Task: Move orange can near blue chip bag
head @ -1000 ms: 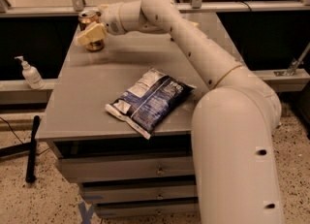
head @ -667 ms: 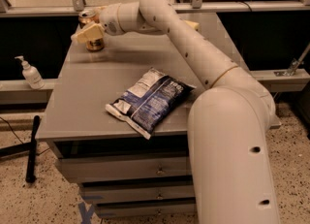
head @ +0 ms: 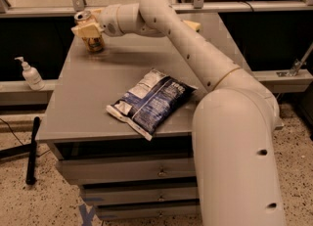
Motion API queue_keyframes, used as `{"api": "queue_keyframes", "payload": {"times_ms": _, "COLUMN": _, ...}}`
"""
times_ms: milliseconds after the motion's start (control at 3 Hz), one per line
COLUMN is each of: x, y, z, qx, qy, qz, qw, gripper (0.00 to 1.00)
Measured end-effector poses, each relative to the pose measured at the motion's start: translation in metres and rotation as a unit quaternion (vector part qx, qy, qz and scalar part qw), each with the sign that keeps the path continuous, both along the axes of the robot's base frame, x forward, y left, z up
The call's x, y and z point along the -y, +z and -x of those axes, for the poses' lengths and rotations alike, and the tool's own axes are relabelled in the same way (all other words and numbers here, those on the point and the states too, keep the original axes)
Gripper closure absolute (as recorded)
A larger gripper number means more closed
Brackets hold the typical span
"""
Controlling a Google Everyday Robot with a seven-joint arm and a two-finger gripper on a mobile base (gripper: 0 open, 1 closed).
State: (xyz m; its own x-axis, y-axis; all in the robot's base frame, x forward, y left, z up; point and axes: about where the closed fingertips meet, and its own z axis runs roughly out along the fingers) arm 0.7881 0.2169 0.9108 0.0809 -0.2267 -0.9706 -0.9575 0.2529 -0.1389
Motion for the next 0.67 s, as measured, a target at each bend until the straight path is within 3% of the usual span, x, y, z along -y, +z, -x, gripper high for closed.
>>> {"api": "queue_keyframes", "payload": {"times_ms": 333, "x": 0.004, "y": 0.006, "z": 0.008, "qx": -0.001, "qy": -0.001, "qz": -0.009, "qw": 1.0, "gripper": 0.85}}
{"api": "queue_keyframes", "payload": {"times_ms": 667, "x": 0.021, "y": 0.026, "z": 0.019, "qx": 0.007, "qy": -0.009, "qz": -0.022, "qw": 0.9997, "gripper": 1.0}}
